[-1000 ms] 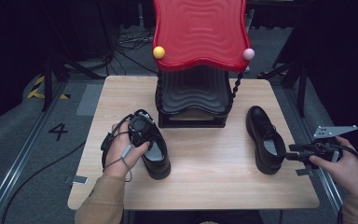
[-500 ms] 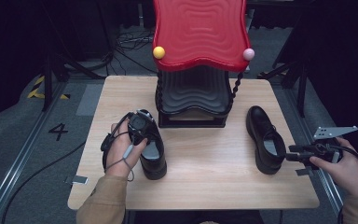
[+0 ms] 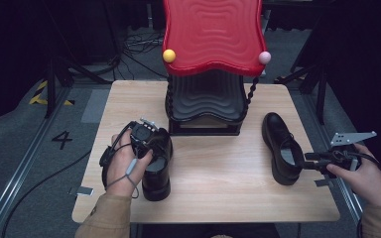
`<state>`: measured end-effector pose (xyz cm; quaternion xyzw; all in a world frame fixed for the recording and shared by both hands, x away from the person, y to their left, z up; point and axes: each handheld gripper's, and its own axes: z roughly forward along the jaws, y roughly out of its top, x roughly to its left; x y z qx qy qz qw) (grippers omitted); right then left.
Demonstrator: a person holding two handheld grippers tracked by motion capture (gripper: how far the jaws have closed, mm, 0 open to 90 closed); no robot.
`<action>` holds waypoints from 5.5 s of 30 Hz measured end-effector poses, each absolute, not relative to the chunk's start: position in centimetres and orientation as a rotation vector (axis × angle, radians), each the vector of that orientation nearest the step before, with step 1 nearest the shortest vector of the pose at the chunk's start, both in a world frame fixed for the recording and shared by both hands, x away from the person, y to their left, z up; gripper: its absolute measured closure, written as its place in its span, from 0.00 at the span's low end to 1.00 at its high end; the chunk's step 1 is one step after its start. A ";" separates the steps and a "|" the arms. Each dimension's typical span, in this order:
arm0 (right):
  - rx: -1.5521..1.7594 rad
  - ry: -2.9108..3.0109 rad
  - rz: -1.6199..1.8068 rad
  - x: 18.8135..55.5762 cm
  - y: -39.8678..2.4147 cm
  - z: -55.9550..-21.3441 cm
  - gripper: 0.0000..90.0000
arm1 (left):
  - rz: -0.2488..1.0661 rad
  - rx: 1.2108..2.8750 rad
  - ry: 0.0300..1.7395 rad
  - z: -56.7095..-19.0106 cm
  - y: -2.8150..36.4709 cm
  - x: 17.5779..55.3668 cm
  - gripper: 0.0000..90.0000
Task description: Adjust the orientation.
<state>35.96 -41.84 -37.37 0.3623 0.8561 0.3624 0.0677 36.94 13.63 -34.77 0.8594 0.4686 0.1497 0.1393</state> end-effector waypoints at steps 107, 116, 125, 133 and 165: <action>1.135 2.551 1.098 34.7 -43.4 -37.5 0.62 | 0.089 2.516 0.899 -33.2 8.4 36.4 0.54; 1.070 2.538 1.127 36.0 -42.2 -36.3 0.63 | 0.078 2.484 0.943 -33.5 12.1 35.8 0.53; 1.055 2.614 0.984 39.6 -40.9 -35.9 0.60 | 0.081 2.462 1.009 -34.0 14.5 35.4 0.52; 1.034 2.637 0.842 41.7 -40.4 -36.9 0.53 | 0.067 2.435 1.043 -34.3 16.0 35.3 0.51; 1.072 2.631 0.478 44.3 -37.9 -37.0 0.92 | 0.054 2.410 1.070 -34.7 17.2 35.5 0.50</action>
